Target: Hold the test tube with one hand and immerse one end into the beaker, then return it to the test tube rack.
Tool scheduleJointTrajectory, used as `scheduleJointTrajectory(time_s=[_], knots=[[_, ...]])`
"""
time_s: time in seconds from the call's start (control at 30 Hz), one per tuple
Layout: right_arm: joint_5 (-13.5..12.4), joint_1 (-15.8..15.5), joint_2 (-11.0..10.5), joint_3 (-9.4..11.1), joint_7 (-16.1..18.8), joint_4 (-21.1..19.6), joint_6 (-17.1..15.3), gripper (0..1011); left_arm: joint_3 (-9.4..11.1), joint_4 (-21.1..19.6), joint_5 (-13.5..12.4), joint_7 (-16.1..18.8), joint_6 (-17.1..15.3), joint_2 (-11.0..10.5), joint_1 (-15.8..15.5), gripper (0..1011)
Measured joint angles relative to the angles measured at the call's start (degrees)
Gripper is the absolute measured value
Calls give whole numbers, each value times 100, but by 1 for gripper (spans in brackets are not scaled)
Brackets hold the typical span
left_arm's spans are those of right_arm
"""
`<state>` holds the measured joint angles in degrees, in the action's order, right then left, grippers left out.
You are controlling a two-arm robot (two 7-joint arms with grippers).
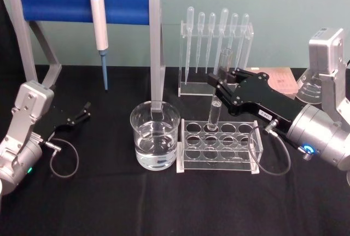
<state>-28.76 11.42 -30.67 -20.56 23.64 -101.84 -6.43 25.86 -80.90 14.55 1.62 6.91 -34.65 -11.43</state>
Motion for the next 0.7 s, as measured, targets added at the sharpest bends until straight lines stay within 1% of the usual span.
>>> scheduleJointTrajectory(time_s=[0.7], knots=[[0,0,0,0,-1,0,0,227,0,0,0,0,0,0,0,1000]])
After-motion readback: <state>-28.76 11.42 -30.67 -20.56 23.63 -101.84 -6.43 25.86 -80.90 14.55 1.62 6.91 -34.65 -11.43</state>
